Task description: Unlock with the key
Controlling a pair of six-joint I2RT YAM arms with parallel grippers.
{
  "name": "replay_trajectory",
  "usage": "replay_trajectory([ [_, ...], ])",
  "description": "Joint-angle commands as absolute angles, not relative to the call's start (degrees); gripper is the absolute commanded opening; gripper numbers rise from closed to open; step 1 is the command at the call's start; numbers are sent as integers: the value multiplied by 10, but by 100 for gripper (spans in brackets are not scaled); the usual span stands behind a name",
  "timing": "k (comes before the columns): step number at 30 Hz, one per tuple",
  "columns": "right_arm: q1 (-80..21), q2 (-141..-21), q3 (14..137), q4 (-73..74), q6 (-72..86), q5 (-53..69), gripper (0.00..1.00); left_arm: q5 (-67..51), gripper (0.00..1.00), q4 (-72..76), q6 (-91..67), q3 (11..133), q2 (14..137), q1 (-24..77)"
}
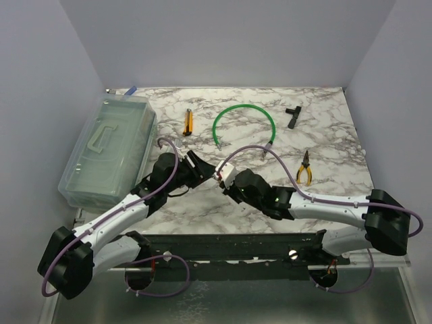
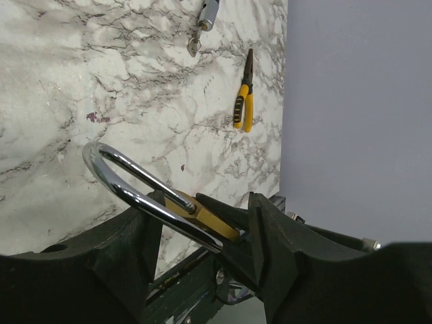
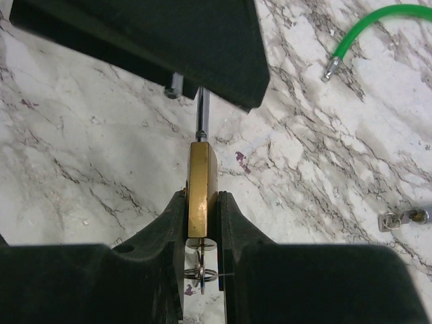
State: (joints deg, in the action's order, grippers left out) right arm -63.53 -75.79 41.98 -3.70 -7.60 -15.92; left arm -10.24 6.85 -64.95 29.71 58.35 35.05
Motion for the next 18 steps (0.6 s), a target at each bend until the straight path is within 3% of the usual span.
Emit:
replay_trajectory([
  [1,-649,-772,446,-64,-91,-202,1,-125,57,53,-626,325,602,329],
  [13,-655,-806,447,-57,-88,-226,0,-186,58,20,-568,397,660,243],
  [18,-655,-836,455,-45,-74,-261,0,-225,63,-37,-543,445,655,210],
])
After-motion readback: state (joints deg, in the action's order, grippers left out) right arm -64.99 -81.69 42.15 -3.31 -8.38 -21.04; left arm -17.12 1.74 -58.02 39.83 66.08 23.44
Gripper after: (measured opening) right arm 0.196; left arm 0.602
